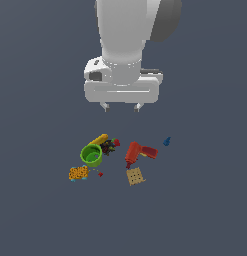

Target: Pick up a designated object from a clutter of objects.

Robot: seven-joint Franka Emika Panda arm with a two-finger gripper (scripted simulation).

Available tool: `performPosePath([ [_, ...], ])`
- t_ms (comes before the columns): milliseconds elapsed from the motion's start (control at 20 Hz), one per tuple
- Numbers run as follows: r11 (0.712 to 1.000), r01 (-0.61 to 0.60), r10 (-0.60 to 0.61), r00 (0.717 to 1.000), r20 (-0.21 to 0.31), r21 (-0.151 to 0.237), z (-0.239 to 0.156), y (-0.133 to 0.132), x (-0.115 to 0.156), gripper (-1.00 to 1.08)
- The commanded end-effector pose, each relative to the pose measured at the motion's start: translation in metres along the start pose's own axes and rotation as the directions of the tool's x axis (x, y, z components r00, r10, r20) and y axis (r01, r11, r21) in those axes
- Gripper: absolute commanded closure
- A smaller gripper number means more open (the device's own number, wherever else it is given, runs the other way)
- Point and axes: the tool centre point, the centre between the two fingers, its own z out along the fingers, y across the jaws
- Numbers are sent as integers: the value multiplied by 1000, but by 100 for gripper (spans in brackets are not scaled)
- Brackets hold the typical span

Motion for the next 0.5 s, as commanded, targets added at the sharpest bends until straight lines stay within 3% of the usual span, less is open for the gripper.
performPosePath([
  [0, 1000, 0, 0, 1000, 0, 0, 0, 0, 0, -20],
  [450, 1000, 20, -20, 1000, 2, -9, -1, 2, -1, -20],
])
